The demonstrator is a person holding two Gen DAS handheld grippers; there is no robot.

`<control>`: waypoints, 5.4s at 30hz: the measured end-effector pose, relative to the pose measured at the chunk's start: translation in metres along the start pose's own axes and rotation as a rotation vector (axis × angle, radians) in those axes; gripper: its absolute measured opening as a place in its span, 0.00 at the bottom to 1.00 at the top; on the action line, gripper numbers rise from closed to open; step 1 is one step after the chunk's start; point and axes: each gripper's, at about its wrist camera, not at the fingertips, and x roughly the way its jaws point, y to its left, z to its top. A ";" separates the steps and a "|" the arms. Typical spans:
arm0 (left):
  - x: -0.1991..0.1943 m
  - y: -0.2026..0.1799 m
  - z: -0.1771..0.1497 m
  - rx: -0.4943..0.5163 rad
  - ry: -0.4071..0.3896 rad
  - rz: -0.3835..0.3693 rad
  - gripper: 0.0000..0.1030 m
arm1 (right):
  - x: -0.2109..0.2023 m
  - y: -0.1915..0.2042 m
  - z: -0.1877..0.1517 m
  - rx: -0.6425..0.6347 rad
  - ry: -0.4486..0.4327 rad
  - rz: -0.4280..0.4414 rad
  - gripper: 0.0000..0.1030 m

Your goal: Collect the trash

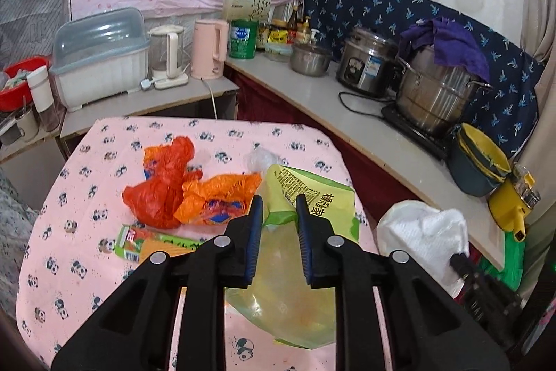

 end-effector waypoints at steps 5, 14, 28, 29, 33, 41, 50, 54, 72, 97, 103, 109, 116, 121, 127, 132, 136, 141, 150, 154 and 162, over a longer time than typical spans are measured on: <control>0.002 0.002 -0.003 0.005 0.011 0.011 0.18 | 0.001 0.029 -0.028 -0.026 0.065 0.104 0.04; 0.007 0.030 -0.023 -0.028 0.061 0.045 0.19 | 0.008 0.074 -0.059 -0.126 0.127 0.142 0.04; -0.006 0.073 -0.020 -0.091 0.043 0.085 0.18 | 0.034 0.067 -0.061 -0.079 0.160 0.092 0.05; -0.006 0.073 -0.020 -0.089 0.043 0.084 0.18 | 0.032 0.067 -0.059 -0.082 0.151 0.086 0.05; -0.012 0.069 -0.015 -0.078 0.026 0.065 0.18 | 0.019 0.063 -0.048 -0.070 0.116 0.089 0.05; -0.016 0.043 -0.002 -0.033 0.002 0.026 0.18 | 0.001 0.095 -0.063 -0.103 0.152 0.281 0.05; -0.028 0.061 0.003 -0.062 -0.004 0.022 0.18 | 0.074 0.163 -0.134 -0.195 0.418 0.415 0.05; -0.044 0.086 0.011 -0.086 -0.046 0.060 0.17 | 0.080 0.168 -0.145 -0.213 0.420 0.392 0.04; -0.071 0.171 0.001 -0.207 -0.061 0.189 0.13 | 0.054 0.170 -0.116 -0.234 0.329 0.275 0.04; 0.030 -0.105 -0.006 0.142 0.034 -0.148 0.13 | -0.004 -0.058 0.002 0.065 0.005 -0.055 0.04; 0.073 -0.172 -0.022 0.205 0.124 -0.260 0.13 | 0.015 -0.105 0.005 0.128 0.022 -0.155 0.04; 0.107 -0.213 -0.039 0.221 0.208 -0.366 0.15 | 0.033 -0.135 0.001 0.172 0.053 -0.180 0.04; 0.129 -0.208 -0.049 0.161 0.240 -0.316 0.40 | 0.036 -0.141 0.004 0.203 0.037 -0.174 0.25; 0.127 -0.192 -0.048 0.158 0.223 -0.258 0.40 | 0.022 -0.137 0.012 0.204 -0.005 -0.165 0.31; 0.107 -0.172 -0.043 0.177 0.171 -0.195 0.40 | 0.002 -0.120 0.015 0.189 -0.036 -0.142 0.34; 0.085 -0.150 -0.041 0.182 0.141 -0.144 0.41 | -0.015 -0.098 0.016 0.159 -0.059 -0.127 0.41; 0.067 -0.122 -0.040 0.159 0.130 -0.116 0.42 | -0.025 -0.077 0.014 0.138 -0.064 -0.102 0.41; 0.043 -0.073 -0.041 0.133 0.103 -0.042 0.56 | -0.036 -0.043 0.009 0.094 -0.063 -0.060 0.46; 0.021 0.037 -0.052 0.017 0.136 0.119 0.82 | -0.034 0.029 -0.012 0.018 -0.025 0.021 0.58; 0.021 0.081 -0.066 -0.033 0.178 0.164 0.86 | -0.027 0.055 -0.024 -0.012 0.005 0.052 0.61; 0.040 0.128 -0.102 -0.124 0.292 0.152 0.87 | 0.010 0.096 -0.055 -0.051 0.106 0.087 0.67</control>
